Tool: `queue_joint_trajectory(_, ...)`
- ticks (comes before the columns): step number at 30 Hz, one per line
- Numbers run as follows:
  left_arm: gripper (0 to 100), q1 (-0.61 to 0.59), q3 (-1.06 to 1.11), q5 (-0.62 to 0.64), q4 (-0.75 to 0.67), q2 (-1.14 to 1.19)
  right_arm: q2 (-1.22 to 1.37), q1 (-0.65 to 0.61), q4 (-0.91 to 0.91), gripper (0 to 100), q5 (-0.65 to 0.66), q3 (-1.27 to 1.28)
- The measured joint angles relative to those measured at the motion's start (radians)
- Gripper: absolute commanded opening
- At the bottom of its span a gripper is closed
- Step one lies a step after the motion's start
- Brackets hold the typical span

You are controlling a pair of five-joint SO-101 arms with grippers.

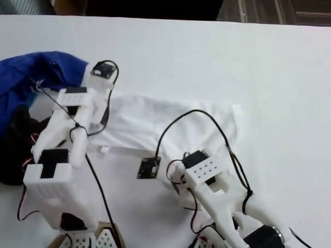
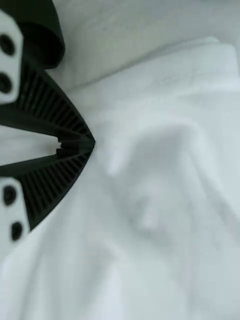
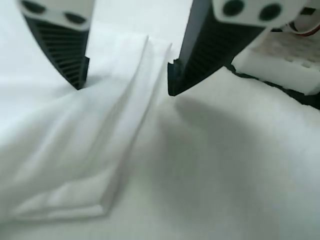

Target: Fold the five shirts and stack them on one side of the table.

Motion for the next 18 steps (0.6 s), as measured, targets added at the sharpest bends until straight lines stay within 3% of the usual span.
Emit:
queue_joint_trajectory(12, 2, 0.0, 0.0, 0.0, 0.0, 0.0, 0.181, 0.08, -0.075, 25.6, 0.0, -0.063)
queue_joint_trajectory(18, 2, 0.0, 0.0, 0.0, 0.0, 0.0, 0.209, 0.086, -0.087, 10.1, 0.0, -0.072)
